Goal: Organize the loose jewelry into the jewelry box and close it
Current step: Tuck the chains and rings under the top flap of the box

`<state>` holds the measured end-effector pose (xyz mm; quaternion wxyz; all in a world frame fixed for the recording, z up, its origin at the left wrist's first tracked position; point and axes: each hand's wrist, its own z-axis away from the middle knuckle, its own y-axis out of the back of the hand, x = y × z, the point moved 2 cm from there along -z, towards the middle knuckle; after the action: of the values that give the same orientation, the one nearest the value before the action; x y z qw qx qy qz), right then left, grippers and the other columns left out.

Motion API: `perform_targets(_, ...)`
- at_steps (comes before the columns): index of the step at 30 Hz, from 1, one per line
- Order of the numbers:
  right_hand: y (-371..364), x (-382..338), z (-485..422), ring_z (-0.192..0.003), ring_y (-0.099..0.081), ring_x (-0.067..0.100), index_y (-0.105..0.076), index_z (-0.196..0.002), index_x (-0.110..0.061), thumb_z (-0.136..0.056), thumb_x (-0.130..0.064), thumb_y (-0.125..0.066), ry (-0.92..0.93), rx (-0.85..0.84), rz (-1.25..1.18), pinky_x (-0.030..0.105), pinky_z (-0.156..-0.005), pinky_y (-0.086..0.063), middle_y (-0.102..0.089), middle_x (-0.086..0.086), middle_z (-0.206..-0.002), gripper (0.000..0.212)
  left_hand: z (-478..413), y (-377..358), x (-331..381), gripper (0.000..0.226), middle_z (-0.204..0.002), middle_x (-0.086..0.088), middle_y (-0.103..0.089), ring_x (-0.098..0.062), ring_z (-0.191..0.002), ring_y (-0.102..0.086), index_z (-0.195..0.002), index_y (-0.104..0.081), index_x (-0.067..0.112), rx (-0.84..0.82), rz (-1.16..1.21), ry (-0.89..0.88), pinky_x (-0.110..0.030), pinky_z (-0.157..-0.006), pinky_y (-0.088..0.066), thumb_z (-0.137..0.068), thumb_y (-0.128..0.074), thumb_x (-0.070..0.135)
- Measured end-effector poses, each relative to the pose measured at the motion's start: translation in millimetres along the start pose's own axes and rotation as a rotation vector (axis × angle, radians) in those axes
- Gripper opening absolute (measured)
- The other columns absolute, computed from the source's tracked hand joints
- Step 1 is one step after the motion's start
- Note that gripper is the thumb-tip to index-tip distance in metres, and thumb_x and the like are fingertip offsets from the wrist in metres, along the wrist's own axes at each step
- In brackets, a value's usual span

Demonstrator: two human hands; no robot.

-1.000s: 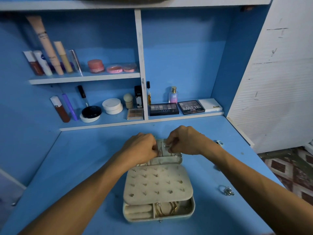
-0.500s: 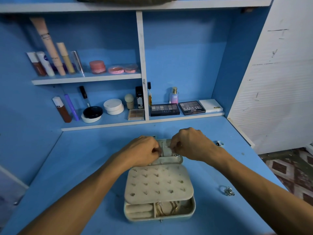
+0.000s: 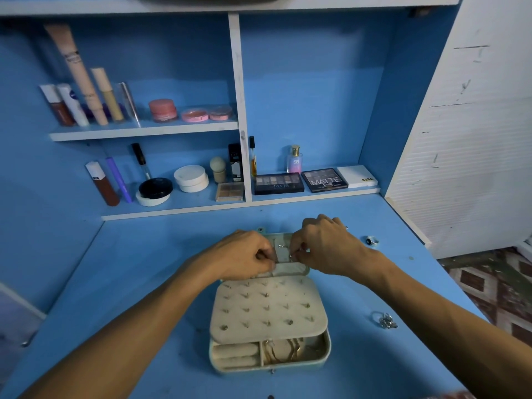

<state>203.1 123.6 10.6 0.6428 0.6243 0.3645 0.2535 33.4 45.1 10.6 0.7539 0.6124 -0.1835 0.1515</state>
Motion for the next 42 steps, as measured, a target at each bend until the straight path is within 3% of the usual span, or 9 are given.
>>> perform_targets(4,-2,-1,-4,-0.102,-0.059,0.022,-0.077,-0.097,-0.034,-0.089,-0.023,-0.064,-0.014,-0.008,-0.036,0.032,-0.083,-0.039,-0.067,-0.009,-0.100,0.018,-5,-2,-1,0.014,-0.086,0.022,-0.065,0.008,-0.079,-0.059,-0.104,-0.077,0.024,0.013,0.016,-0.005,-0.005,-0.063,-0.040,-0.091,-0.072,0.028)
perform_targets(8,1,6,-7,-0.097,-0.060,0.012,-0.076,-0.090,-0.035,-0.089,-0.023,-0.061,-0.066,-0.192,-0.188,0.032,-0.088,-0.046,-0.065,-0.020,-0.088,0.019,-6,-2,-4,0.012,-0.086,0.020,-0.063,0.005,-0.074,-0.057,-0.101,-0.075,0.023,0.008,0.066,0.019,-0.007,-0.058,-0.038,-0.095,-0.069,0.030)
perform_targets(12,7,9,-8,-0.089,-0.059,0.006,-0.075,-0.093,-0.034,-0.090,-0.025,-0.061,-0.066,-0.256,-0.295,0.020,-0.076,-0.048,-0.064,-0.022,-0.085,0.017,-4,-4,-7,0.010,-0.081,0.018,-0.062,0.010,-0.066,-0.055,-0.099,-0.073,0.023,0.018,0.091,0.019,-0.007,-0.056,-0.037,-0.096,-0.067,0.030)
perform_targets(19,0,8,-9,-0.088,-0.054,0.007,-0.077,-0.096,-0.034,-0.090,-0.029,-0.062,-0.031,-0.217,-0.238,0.029,-0.083,-0.047,-0.057,-0.028,-0.075,0.018,-6,-4,-4,0.007,-0.095,0.012,-0.071,0.000,-0.088,-0.065,-0.100,-0.073,0.024,0.061,0.140,-0.014,-0.022,-0.080,-0.054,-0.093,-0.071,0.027)
perform_targets(24,-6,11,-9,-0.081,-0.062,0.002,-0.077,-0.085,-0.036,-0.084,-0.026,-0.068,-0.047,-0.237,-0.313,0.023,-0.079,-0.052,-0.070,-0.021,-0.080,0.014,-7,-6,-8,0.022,-0.096,0.011,-0.073,0.002,-0.084,-0.068,-0.105,-0.068,0.027,0.024,0.224,0.030,-0.021,-0.078,-0.058,-0.086,-0.079,0.024)
perform_targets(27,-8,12,-9,-0.077,-0.061,0.000,-0.076,-0.082,-0.036,-0.084,-0.023,-0.069,-0.038,-0.208,-0.337,0.015,-0.072,-0.047,-0.068,-0.021,-0.076,0.015,-7,-8,-9,0.018,-0.093,0.010,-0.074,0.003,-0.082,-0.068,-0.103,-0.069,0.026,0.042,0.227,0.033,-0.024,-0.078,-0.059,-0.088,-0.078,0.023)
perform_targets(34,-12,18,-3,-0.074,-0.061,-0.002,-0.078,-0.089,-0.028,-0.086,-0.020,-0.069,-0.012,-0.080,-0.416,0.010,-0.068,-0.045,-0.071,-0.016,-0.081,0.012,-12,-7,-3,0.010,-0.091,0.013,-0.070,0.012,-0.074,-0.061,-0.101,-0.070,0.026,0.106,0.170,-0.010,-0.008,-0.062,-0.043,-0.091,-0.072,0.023)
perform_targets(38,-8,37,4,-0.068,-0.057,-0.005,-0.077,-0.090,-0.023,-0.089,-0.019,-0.071,-0.056,0.071,-0.432,0.008,-0.065,-0.042,-0.065,-0.018,-0.075,0.007,-25,-4,10,0.006,-0.088,0.013,-0.068,0.008,-0.077,-0.061,-0.097,-0.070,0.024,0.200,0.152,-0.061,-0.016,-0.070,-0.047,-0.094,-0.067,0.028)
perform_targets(42,-4,78,7,-0.072,-0.059,0.002,-0.075,-0.089,-0.020,-0.088,-0.007,-0.060,-0.185,0.145,-0.323,0.015,-0.067,-0.045,-0.066,-0.012,-0.081,0.020,-51,-7,22,0.008,-0.096,0.012,-0.069,0.003,-0.090,-0.062,-0.098,-0.069,0.022,0.243,0.134,-0.104,-0.022,-0.080,-0.051,-0.096,-0.064,0.027)
